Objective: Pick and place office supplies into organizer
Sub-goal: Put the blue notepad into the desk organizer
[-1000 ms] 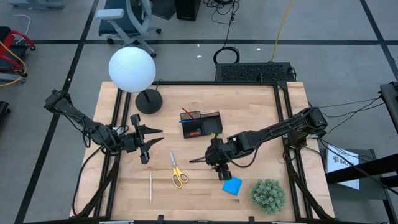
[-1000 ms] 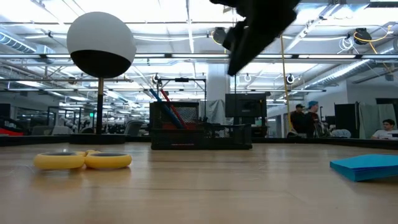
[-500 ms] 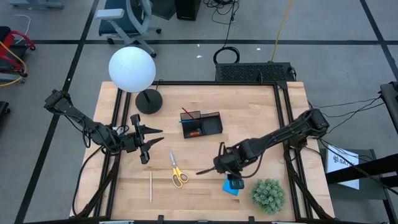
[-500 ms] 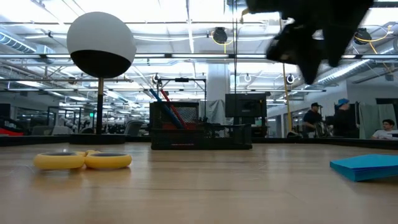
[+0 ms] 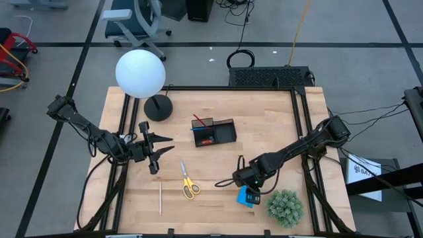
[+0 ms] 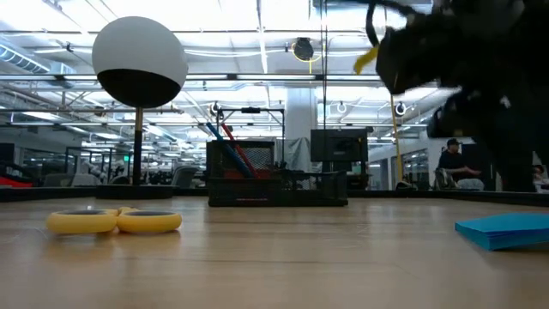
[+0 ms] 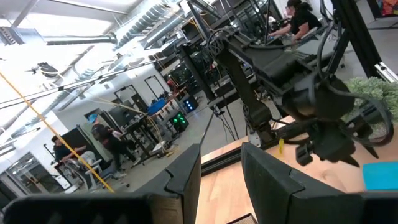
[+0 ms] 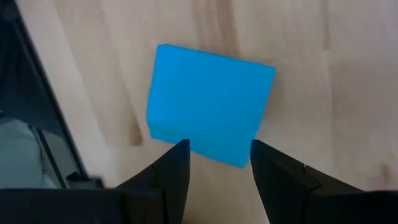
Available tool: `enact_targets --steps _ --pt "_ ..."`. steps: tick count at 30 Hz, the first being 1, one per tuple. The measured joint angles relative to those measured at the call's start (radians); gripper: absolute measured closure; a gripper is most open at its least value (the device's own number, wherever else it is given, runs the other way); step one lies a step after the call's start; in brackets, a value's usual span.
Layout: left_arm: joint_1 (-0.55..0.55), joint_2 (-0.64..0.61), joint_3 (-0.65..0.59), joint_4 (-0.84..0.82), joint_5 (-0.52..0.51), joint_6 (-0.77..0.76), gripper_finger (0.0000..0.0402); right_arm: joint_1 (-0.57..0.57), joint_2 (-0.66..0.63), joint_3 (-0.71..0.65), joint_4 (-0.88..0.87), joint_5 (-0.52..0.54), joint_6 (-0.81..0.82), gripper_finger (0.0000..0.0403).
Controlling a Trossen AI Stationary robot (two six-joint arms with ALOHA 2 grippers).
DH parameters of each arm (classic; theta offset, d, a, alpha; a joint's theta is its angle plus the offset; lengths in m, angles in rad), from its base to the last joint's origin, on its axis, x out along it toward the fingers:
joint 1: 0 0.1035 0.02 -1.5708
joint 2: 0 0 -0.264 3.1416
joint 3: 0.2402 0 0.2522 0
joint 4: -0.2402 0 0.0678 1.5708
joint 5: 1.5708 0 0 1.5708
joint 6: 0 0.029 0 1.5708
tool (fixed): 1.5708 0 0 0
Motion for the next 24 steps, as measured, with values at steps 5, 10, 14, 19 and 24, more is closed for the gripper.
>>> enact_targets --steps 5,10,14,19,24 --pt "0.000 0.000 0.000 0.000 0.006 -0.004 0.0277 -0.005 0.000 -0.078 0.122 -0.022 0.047 0.0243" --pt "0.000 0.000 0.000 0.000 0.015 -0.005 0.0277 -0.008 0.000 -0.103 0.124 -0.021 0.051 0.0243" --pt "0.000 0.000 0.000 0.000 0.016 -0.005 0.0277 -0.013 0.000 -0.103 0.136 -0.023 0.046 0.0243" --pt "0.000 0.000 0.000 0.000 0.016 -0.005 0.0277 -0.016 -0.017 -0.103 0.131 -0.022 0.040 0.0243" --pt "0.000 0.000 0.000 0.001 0.020 -0.005 0.0277 -0.028 -0.047 -0.103 0.128 -0.012 0.045 0.0243"
